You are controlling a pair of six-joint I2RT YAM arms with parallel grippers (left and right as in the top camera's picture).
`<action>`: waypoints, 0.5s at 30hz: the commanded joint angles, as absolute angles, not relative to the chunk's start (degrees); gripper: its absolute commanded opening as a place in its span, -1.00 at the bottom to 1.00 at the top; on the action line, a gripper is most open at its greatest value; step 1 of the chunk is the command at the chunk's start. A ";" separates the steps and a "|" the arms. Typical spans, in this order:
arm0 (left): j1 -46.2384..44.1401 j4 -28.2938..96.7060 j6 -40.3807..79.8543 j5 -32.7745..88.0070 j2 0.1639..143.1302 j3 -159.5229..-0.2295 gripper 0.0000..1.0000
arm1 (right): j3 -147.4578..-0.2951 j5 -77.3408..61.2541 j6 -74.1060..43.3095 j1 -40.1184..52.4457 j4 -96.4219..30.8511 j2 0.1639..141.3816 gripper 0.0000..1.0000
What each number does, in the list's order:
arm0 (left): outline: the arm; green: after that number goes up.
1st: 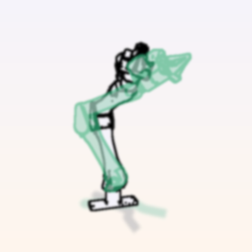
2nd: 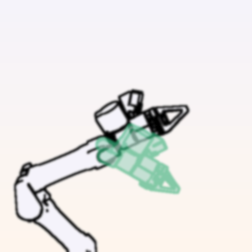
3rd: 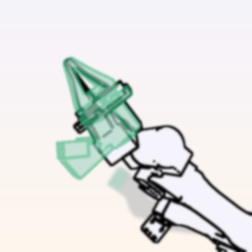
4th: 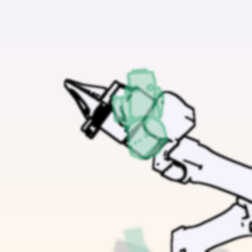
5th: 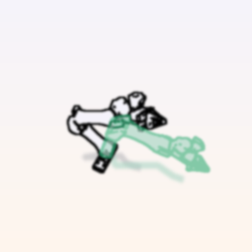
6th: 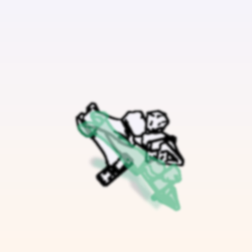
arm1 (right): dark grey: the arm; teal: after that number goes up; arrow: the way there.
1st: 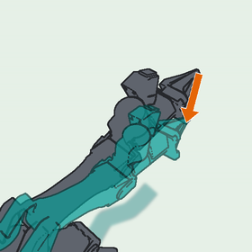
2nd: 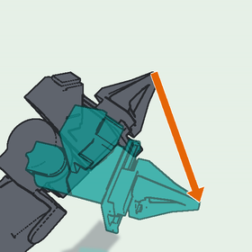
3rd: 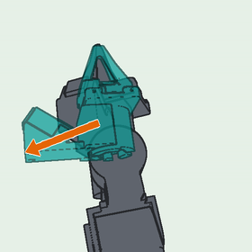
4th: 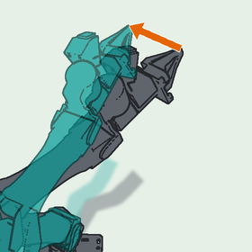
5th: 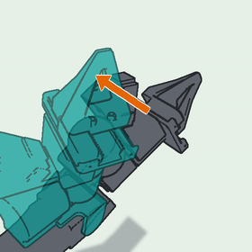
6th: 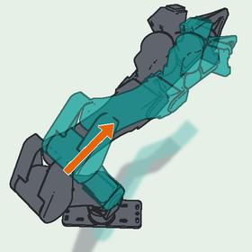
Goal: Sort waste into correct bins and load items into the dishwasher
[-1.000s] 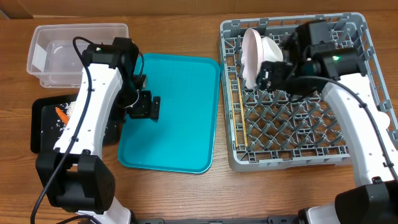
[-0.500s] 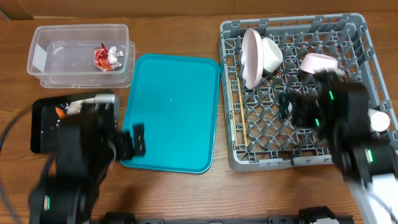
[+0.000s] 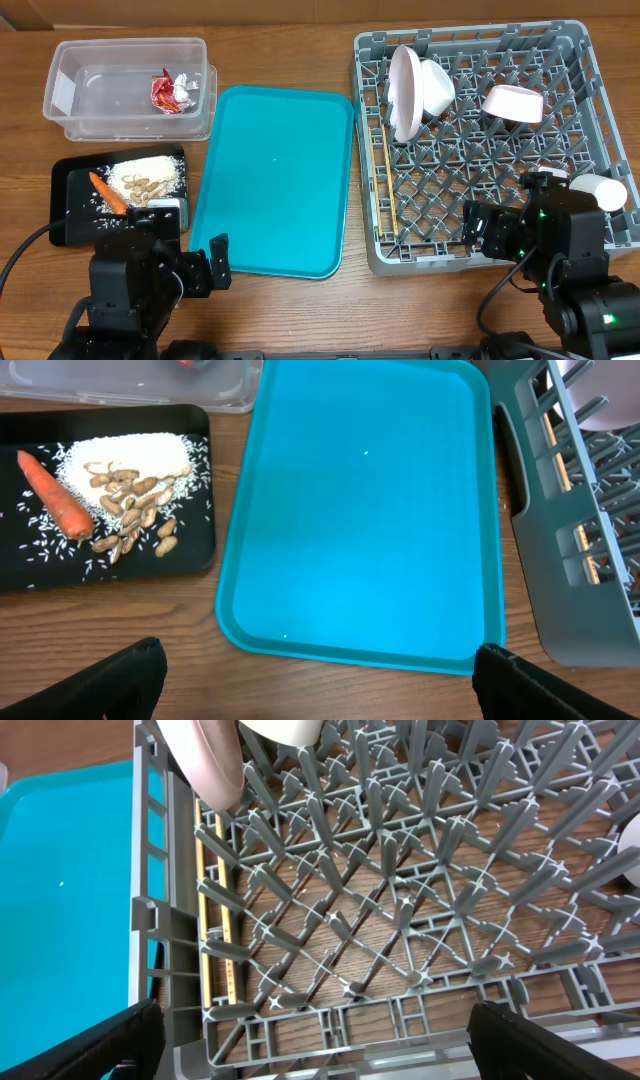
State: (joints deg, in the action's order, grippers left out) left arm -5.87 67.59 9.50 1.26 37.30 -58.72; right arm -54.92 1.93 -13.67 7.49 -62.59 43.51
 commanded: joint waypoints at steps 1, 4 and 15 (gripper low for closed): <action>-5.65 67.48 10.50 0.67 37.10 -58.33 1.00 | -54.81 2.52 -13.69 7.38 -62.28 43.38 1.00; -5.65 67.48 10.52 0.67 37.10 -58.33 1.00 | -54.72 2.52 -13.69 7.60 -62.41 42.98 1.00; -5.65 67.48 10.50 0.67 37.10 -58.33 1.00 | -46.48 4.45 -10.55 7.60 -56.36 25.04 1.00</action>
State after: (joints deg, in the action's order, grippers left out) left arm -5.87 67.68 9.52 1.26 37.30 -58.72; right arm -51.72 3.09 -13.19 7.53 -60.01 30.83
